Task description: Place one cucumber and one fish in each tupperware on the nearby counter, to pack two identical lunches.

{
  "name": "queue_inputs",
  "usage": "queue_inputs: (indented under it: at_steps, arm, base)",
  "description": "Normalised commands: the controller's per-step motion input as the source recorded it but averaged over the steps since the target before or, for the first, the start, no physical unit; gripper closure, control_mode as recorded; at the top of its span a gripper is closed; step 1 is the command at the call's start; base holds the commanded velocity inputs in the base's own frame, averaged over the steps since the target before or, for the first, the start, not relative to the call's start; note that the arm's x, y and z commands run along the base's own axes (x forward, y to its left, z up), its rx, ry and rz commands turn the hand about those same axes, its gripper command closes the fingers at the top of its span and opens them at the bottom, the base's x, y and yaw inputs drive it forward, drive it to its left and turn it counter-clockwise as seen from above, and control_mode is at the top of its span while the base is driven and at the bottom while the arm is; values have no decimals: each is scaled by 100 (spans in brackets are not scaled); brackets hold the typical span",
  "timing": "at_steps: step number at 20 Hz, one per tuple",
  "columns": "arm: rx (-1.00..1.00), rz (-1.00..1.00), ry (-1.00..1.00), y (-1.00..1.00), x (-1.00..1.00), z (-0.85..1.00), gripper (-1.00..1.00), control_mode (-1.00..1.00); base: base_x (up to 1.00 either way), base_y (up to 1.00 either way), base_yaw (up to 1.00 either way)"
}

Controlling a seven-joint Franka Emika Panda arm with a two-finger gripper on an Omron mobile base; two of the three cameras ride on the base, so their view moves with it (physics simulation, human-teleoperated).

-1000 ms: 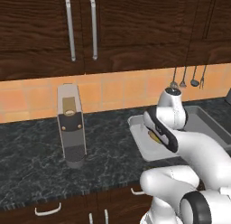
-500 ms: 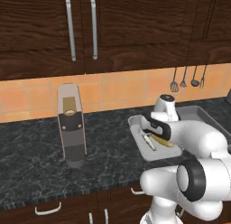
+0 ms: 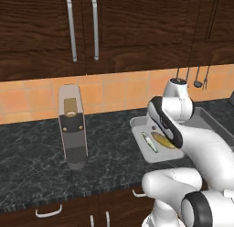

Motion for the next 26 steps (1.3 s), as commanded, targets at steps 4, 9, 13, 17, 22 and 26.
queue_inputs:
  at_steps: [4, 9, 13, 17, 22, 26]
  arm:
    - [0, -3, -33, 0, -100, 87, -100, -100]
    - [-1, -1, -4, 2, -79, 100, -100, -100]
    - [-5, -2, 6, 1, -66, 54, -100, 100]
    - [0, 0, 0, 0, 0, 0, -100, 100]
    - [0, 0, 0, 0, 0, 0, -100, 100]
    - [0, 0, 0, 0, 0, 0, -100, 100]
  base:
    - [0, 0, 0]
    - [0, 0, 0]
    - [-25, -3, 0]
    - [-100, -79, -6]
    - [-100, -100, -11]
    - [-100, -100, -14]
